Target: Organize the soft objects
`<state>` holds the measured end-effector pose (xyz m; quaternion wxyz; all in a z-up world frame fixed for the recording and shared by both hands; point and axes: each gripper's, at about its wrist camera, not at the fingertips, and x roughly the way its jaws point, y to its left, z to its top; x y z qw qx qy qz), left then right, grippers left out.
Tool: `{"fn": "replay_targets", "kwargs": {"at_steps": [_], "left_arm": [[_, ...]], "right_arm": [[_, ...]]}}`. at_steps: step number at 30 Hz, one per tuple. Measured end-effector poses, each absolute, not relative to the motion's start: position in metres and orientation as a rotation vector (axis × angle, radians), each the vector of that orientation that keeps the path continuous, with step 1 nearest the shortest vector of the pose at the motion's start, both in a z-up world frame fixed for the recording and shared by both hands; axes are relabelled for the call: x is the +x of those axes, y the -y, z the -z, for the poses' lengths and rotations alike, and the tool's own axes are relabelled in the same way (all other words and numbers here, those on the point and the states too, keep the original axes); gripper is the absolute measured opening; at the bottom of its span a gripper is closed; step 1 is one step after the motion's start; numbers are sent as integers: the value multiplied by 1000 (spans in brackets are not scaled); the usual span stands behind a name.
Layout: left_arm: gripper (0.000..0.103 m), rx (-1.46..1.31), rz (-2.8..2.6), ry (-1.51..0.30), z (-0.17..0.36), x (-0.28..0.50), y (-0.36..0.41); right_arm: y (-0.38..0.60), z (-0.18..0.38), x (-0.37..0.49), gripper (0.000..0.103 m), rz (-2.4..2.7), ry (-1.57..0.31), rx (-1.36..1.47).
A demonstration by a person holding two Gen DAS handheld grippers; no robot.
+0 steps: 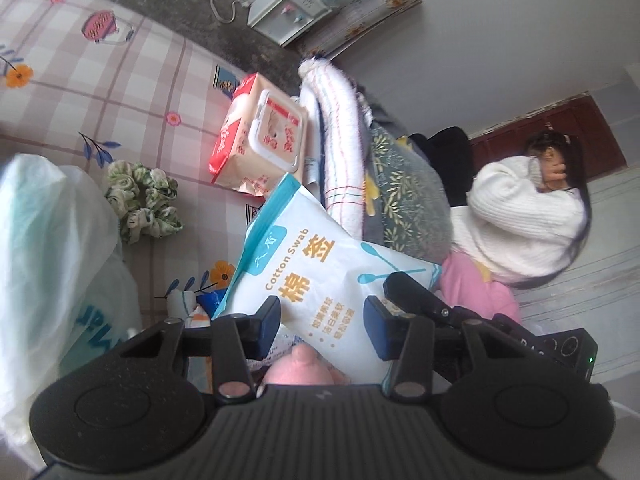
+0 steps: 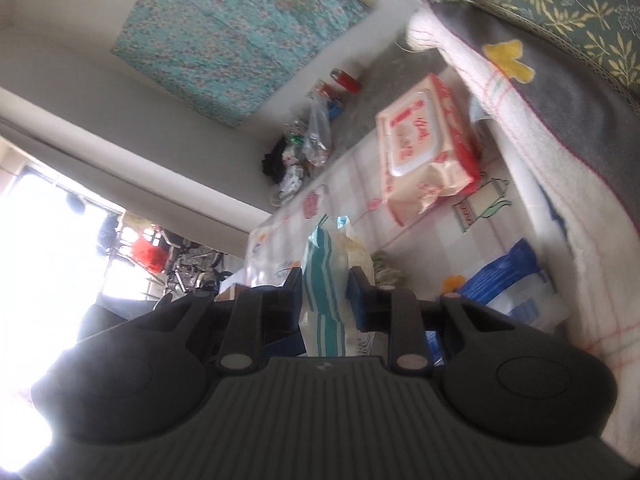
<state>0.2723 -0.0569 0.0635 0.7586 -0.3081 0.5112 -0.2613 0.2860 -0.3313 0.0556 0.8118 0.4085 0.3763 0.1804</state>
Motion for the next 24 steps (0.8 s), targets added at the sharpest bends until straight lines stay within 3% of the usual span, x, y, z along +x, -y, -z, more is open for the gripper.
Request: {"fn": "replay_targets", "kwargs": {"at_steps": [13, 24], "left_arm": [[48, -704, 452, -912, -124, 195, -88], [49, -723, 119, -817, -111, 149, -235]], "right_arm": [[194, -132, 252, 23, -649, -810, 750], [-2, -130, 291, 23, -894, -1022, 612]]}}
